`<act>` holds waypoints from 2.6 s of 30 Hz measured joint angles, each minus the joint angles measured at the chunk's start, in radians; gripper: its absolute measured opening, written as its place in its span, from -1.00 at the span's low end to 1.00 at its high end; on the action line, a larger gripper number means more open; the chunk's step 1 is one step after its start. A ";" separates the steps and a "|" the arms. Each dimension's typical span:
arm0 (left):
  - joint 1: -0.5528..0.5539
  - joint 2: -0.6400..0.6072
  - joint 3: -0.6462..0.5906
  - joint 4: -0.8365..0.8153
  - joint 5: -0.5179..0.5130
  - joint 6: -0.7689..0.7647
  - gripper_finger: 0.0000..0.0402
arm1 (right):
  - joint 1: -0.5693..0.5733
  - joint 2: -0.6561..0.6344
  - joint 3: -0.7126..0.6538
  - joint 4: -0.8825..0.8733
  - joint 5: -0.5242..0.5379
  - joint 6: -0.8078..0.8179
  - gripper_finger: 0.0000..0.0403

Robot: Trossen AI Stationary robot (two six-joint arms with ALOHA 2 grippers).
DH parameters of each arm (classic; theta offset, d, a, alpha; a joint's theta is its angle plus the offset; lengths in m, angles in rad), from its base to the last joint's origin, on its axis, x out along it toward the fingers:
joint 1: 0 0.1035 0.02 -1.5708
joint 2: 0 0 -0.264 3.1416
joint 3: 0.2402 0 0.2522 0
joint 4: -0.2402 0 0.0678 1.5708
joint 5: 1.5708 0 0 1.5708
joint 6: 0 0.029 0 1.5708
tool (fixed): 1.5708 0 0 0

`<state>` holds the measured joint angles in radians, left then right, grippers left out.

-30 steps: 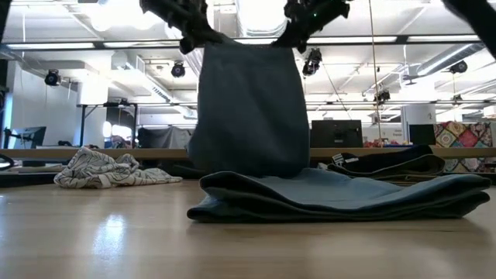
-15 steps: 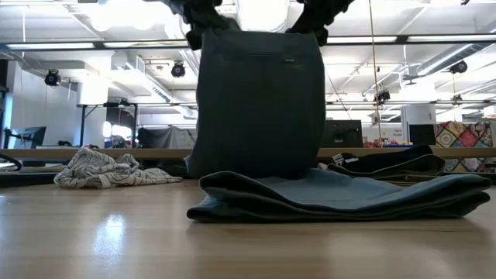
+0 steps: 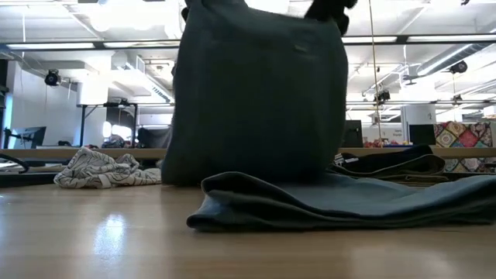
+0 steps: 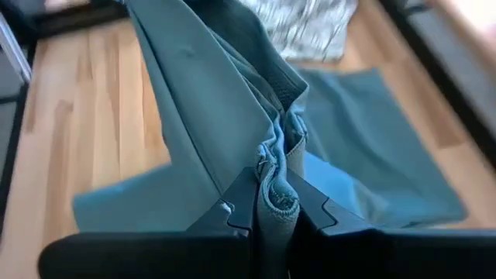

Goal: Fold Laundry from Bin
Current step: Fold the blue pants

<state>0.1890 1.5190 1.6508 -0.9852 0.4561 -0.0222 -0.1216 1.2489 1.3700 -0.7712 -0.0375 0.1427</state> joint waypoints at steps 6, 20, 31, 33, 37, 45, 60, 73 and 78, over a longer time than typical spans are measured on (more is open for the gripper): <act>-0.122 0.010 -0.099 0.104 -0.074 -0.154 -0.98 | 0.124 0.008 -0.163 0.106 0.019 0.042 -0.87; -0.311 0.007 -0.254 0.369 -0.103 -0.464 -0.98 | 0.211 -0.041 -0.123 0.099 0.011 -0.007 -0.87; -0.418 0.117 -0.295 0.411 -0.131 -0.560 -0.95 | 0.417 0.055 -0.299 0.239 0.072 0.218 -0.85; -0.433 0.161 -0.296 0.432 -0.129 -0.564 -0.95 | 0.441 0.078 -0.332 0.267 0.075 0.255 -0.82; -0.458 0.245 -0.284 0.452 -0.087 -0.569 -0.94 | 0.488 0.108 -0.373 0.326 0.070 0.300 -0.81; -0.482 0.320 -0.233 0.440 0.117 -0.615 -0.62 | 0.564 0.147 -0.363 0.366 -0.065 0.384 -0.55; -0.504 0.302 -0.205 0.353 0.059 -0.609 -0.14 | 0.622 0.150 -0.242 0.241 0.218 0.380 0.12; -0.456 0.400 -0.389 0.458 -0.416 -0.602 -0.19 | 0.796 0.477 -0.242 0.280 0.106 0.667 0.03; -0.427 0.396 -0.425 0.493 -0.417 -0.589 -0.20 | 0.837 0.487 -0.143 0.240 0.064 0.735 0.03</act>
<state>-0.2383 1.9151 1.2262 -0.4924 0.0391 -0.6115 0.7158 1.7355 1.2271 -0.5316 0.0263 0.8775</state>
